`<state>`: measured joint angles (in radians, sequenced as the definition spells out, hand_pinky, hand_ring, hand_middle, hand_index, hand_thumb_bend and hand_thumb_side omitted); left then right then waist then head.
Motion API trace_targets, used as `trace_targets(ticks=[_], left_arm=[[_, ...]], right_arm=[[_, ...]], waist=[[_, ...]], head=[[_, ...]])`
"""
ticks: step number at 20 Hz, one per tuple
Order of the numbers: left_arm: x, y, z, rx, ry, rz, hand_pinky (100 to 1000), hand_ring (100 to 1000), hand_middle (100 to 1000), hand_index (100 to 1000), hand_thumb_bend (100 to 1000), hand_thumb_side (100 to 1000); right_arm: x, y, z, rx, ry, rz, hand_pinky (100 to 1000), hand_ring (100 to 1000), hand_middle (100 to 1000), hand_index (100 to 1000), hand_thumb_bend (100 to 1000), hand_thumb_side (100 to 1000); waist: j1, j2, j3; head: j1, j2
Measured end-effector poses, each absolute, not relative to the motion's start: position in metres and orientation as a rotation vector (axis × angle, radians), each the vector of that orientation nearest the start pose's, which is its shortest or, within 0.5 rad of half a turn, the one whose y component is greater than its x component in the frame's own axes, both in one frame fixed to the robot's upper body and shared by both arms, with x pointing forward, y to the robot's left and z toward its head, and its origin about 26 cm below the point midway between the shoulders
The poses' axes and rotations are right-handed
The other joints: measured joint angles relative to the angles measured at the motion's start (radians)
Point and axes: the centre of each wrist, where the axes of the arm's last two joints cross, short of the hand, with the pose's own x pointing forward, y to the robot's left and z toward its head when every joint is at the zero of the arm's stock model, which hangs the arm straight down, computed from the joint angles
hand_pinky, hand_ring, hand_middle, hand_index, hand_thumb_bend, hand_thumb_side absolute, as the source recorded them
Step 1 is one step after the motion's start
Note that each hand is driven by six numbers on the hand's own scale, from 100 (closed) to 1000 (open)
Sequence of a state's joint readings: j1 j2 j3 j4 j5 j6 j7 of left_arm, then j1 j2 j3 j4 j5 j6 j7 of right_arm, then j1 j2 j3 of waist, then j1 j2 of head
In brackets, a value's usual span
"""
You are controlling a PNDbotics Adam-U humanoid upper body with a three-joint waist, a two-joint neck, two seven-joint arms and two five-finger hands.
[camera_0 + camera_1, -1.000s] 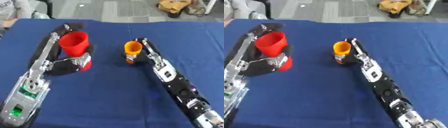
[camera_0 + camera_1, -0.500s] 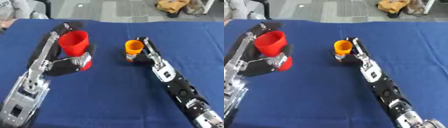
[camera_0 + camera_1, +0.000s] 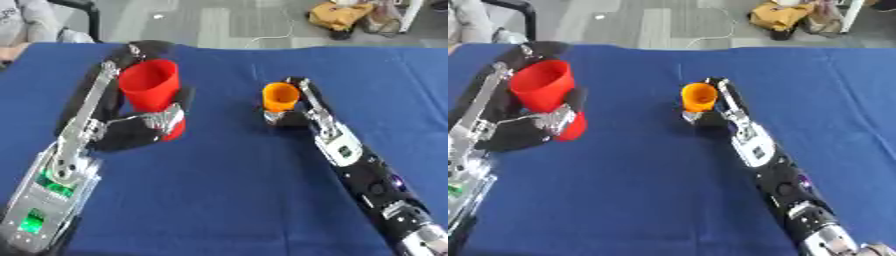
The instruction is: Pour the contents of one cup into another cup.
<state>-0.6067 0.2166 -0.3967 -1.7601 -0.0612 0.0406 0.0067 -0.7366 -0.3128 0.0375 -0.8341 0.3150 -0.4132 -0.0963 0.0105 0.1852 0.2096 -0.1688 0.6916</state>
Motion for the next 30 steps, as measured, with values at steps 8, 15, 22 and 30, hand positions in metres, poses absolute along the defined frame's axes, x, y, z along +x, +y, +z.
trace_targets(ticks=[8,15,22,30], left_arm=[[0.334,0.122,0.197,-0.159,-2.199,-0.761,212,452,507,786,100,170],[0.332,0.129,0.182,-0.149,-2.144,-0.815,203,448,504,774,100,176],[0.335,0.128,0.166,-0.128,-2.093,-0.902,197,446,502,766,100,174],[0.343,0.126,0.150,-0.086,-2.063,-0.986,193,447,504,766,100,157]], right_arm=[[0.447,-0.340,0.089,-0.586,-1.942,0.583,359,655,282,488,471,171],[0.448,-0.372,0.134,-0.704,-2.013,0.621,385,660,296,505,452,202],[0.449,-0.366,0.175,-0.672,-2.137,0.719,395,660,301,512,441,218],[0.447,-0.325,0.220,-0.563,-2.292,0.848,411,663,310,522,400,237]], waist=[[-0.013,-0.015,-0.012],[-0.037,-0.032,-0.025],[-0.048,-0.039,-0.043],[-0.050,-0.044,-0.062]], head=[[0.001,0.000],[0.010,-0.010],[0.022,-0.018],[0.027,-0.020]])
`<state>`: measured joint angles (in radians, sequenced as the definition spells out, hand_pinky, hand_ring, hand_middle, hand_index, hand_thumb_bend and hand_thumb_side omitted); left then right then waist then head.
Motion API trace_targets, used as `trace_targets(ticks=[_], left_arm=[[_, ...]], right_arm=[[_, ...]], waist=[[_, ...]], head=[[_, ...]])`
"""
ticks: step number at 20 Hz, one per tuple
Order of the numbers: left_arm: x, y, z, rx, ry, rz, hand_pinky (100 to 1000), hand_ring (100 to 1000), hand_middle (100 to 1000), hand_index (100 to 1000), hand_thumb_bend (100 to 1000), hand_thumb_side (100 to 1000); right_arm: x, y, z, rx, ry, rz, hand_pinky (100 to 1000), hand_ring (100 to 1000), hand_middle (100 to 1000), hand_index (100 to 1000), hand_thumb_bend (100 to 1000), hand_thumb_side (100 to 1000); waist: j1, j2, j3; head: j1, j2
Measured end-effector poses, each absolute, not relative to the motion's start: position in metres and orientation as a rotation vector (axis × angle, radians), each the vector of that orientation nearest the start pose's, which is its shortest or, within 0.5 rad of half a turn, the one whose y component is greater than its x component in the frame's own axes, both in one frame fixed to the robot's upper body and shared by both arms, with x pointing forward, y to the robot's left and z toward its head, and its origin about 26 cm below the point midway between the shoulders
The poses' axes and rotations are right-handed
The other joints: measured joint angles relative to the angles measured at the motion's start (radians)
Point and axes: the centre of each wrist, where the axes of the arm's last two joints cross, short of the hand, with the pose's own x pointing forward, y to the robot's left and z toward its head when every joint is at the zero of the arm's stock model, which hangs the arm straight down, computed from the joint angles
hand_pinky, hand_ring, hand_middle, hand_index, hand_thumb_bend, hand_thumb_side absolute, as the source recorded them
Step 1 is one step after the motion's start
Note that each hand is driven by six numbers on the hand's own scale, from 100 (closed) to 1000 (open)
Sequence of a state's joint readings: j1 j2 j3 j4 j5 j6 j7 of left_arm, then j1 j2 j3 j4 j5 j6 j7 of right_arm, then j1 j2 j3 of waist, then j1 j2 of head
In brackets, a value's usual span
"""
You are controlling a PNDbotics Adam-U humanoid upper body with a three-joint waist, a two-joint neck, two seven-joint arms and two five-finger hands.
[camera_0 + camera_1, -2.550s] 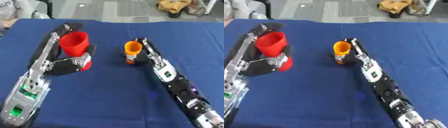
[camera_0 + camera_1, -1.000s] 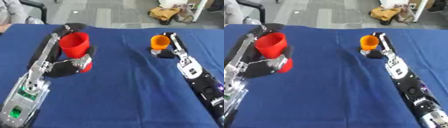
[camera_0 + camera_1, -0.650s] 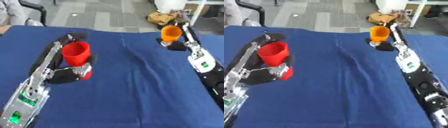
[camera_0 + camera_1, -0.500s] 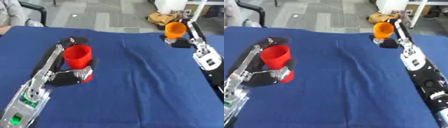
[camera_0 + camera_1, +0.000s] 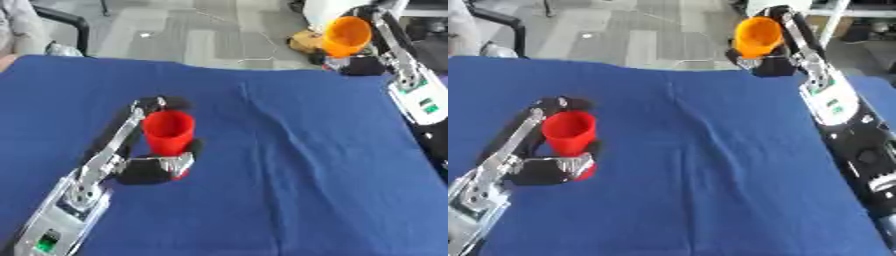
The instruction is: Pour the contents of one cup into another cup.
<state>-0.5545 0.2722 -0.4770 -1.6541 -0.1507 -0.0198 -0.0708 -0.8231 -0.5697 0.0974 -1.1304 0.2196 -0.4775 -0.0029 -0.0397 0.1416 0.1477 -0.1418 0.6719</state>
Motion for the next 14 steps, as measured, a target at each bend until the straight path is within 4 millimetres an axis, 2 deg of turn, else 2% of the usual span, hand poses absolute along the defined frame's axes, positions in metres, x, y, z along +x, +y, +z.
trace_targets(ticks=[1,2,8,14], left_arm=[[0.345,0.126,0.149,-0.079,-2.064,-0.999,193,447,504,767,100,155],[0.346,0.125,0.148,-0.073,-2.063,-1.012,193,447,504,768,100,151],[0.352,0.116,0.143,-0.053,-2.084,-1.067,193,449,507,777,109,133],[0.355,0.104,0.142,-0.063,-2.124,-1.106,195,450,508,781,109,129]], right_arm=[[0.446,-0.319,0.224,-0.547,-2.307,0.870,414,664,311,524,432,256],[0.445,-0.313,0.229,-0.532,-2.322,0.892,417,665,313,526,395,245],[0.441,-0.274,0.250,-0.437,-2.392,1.030,429,668,318,533,379,254],[0.441,-0.241,0.257,-0.391,-2.428,1.140,443,670,326,542,363,260]], waist=[[0.000,0.000,-0.001],[-0.001,0.000,-0.003],[-0.005,-0.006,-0.006],[-0.006,-0.008,-0.006]], head=[[0.000,0.000],[0.000,-0.001],[0.000,-0.001],[-0.002,-0.001]])
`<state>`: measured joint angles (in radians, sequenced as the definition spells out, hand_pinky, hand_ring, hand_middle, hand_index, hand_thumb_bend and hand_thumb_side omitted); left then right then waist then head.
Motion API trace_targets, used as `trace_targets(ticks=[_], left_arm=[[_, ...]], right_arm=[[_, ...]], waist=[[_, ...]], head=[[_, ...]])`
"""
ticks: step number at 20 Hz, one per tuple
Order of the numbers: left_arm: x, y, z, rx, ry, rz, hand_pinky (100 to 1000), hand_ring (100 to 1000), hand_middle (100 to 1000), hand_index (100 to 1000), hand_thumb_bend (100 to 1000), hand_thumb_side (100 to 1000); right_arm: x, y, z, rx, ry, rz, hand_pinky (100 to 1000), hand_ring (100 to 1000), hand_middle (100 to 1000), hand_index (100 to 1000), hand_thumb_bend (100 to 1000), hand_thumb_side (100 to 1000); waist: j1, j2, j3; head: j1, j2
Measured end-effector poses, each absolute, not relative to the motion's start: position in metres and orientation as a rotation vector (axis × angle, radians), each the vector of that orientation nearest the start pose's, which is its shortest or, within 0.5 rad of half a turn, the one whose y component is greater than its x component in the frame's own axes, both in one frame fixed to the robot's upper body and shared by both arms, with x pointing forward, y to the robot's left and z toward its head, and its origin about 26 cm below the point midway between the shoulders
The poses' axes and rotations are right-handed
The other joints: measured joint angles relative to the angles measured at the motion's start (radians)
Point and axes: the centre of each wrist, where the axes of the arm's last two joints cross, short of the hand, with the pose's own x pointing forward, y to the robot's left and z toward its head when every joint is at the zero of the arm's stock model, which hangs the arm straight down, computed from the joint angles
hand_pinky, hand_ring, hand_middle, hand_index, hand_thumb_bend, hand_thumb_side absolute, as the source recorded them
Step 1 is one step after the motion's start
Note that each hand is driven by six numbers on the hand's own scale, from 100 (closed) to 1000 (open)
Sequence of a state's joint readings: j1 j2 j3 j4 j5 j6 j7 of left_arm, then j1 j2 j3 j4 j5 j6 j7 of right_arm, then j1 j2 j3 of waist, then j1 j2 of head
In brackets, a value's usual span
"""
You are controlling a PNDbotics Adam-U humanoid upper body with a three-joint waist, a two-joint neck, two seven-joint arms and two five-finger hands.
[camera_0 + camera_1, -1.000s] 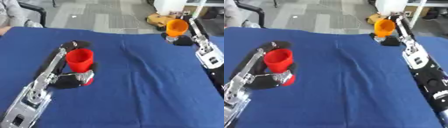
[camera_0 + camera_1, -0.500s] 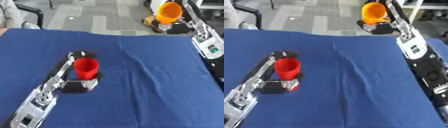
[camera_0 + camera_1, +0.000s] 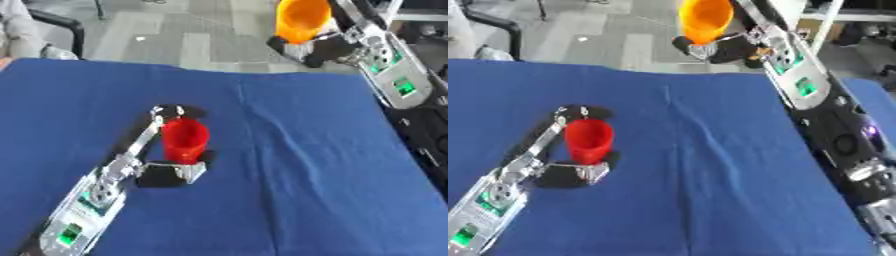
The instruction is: Pour the contents of one cup into another cup.
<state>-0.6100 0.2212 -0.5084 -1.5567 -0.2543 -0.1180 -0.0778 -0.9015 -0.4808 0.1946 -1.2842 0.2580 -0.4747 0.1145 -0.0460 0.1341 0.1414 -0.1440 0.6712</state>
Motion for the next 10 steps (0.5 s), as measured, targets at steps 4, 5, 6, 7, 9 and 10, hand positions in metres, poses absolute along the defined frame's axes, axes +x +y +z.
trace_targets(ticks=[4,5,6,7,9,10], left_arm=[[0.356,0.099,0.140,-0.078,-2.141,-1.120,196,451,508,782,103,132],[0.356,0.098,0.140,-0.082,-2.142,-1.122,196,451,508,782,104,131],[0.356,0.097,0.139,-0.088,-2.143,-1.123,196,451,508,782,105,132],[0.356,0.096,0.139,-0.089,-2.143,-1.125,197,451,508,783,107,132],[0.357,0.096,0.138,-0.090,-2.141,-1.129,197,451,508,783,111,131],[0.357,0.096,0.138,-0.092,-2.140,-1.129,197,451,508,783,107,131]], right_arm=[[0.441,-0.227,0.257,0.507,3.118,-1.557,468,672,339,556,344,269],[0.440,-0.223,0.258,0.510,3.092,-1.568,474,673,343,559,340,271],[0.439,-0.221,0.259,0.515,3.069,-1.575,483,674,347,564,333,274],[0.439,-0.219,0.259,0.522,3.045,-1.582,493,675,353,569,325,276],[0.437,-0.215,0.261,0.539,2.991,-1.598,503,675,359,575,319,279],[0.436,-0.213,0.262,0.548,2.965,-1.605,513,676,365,581,311,282]], waist=[[-0.005,-0.002,0.000],[-0.006,-0.003,0.000],[-0.006,-0.003,0.000],[-0.006,-0.003,0.000],[-0.006,-0.004,0.000],[-0.008,-0.004,0.000]], head=[[-0.001,0.000],[-0.001,0.000],[-0.001,0.000],[-0.001,0.000],[-0.001,-0.001],[-0.001,-0.001]])
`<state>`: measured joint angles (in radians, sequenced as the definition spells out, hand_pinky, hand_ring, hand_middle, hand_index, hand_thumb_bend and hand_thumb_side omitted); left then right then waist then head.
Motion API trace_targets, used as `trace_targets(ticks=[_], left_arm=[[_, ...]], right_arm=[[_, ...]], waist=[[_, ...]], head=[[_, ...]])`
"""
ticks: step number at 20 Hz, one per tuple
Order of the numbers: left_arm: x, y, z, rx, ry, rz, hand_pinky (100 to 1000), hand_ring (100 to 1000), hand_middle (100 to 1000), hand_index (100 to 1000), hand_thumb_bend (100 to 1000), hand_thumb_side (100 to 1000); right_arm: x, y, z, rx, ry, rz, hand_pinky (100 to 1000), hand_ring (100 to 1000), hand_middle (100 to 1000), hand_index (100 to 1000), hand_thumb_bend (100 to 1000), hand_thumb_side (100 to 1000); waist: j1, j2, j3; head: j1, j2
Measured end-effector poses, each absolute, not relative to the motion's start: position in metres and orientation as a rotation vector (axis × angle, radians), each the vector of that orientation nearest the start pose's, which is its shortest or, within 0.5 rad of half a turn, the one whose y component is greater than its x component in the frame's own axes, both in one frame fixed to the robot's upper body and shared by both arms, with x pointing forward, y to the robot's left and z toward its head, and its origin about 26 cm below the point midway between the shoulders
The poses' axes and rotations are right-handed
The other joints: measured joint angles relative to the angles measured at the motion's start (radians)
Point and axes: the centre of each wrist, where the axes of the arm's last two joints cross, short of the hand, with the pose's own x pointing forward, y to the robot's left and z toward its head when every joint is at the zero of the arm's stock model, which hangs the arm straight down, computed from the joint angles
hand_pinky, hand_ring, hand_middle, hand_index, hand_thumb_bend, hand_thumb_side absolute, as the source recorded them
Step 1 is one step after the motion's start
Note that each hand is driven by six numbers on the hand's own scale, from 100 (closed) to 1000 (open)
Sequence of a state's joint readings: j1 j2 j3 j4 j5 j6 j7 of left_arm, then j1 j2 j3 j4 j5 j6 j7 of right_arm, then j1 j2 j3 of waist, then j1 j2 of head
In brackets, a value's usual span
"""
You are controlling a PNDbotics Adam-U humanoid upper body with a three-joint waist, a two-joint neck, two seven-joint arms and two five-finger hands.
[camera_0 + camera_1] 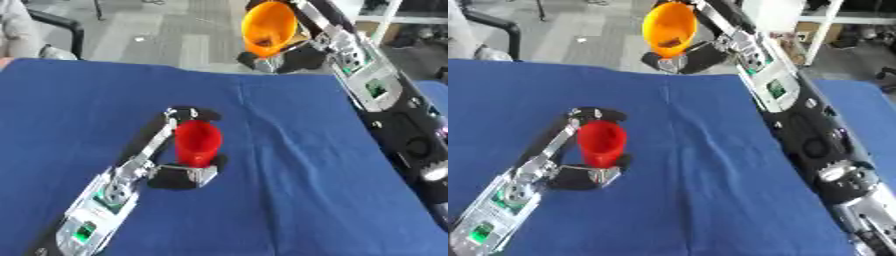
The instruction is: Pour the contents of one cup into another cup.
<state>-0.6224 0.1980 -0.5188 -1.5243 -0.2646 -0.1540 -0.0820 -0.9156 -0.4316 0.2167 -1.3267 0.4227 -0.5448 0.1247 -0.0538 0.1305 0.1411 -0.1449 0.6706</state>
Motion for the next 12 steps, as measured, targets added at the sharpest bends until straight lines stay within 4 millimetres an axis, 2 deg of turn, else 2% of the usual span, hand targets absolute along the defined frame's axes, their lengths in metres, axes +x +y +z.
trace_targets(ticks=[12], left_arm=[[0.360,0.089,0.136,-0.109,-2.143,-1.125,198,451,507,784,104,129]], right_arm=[[0.427,-0.187,0.267,0.670,2.714,-1.624,560,679,393,605,273,292]], waist=[[-0.004,-0.001,-0.004]], head=[[0.000,-0.005]])
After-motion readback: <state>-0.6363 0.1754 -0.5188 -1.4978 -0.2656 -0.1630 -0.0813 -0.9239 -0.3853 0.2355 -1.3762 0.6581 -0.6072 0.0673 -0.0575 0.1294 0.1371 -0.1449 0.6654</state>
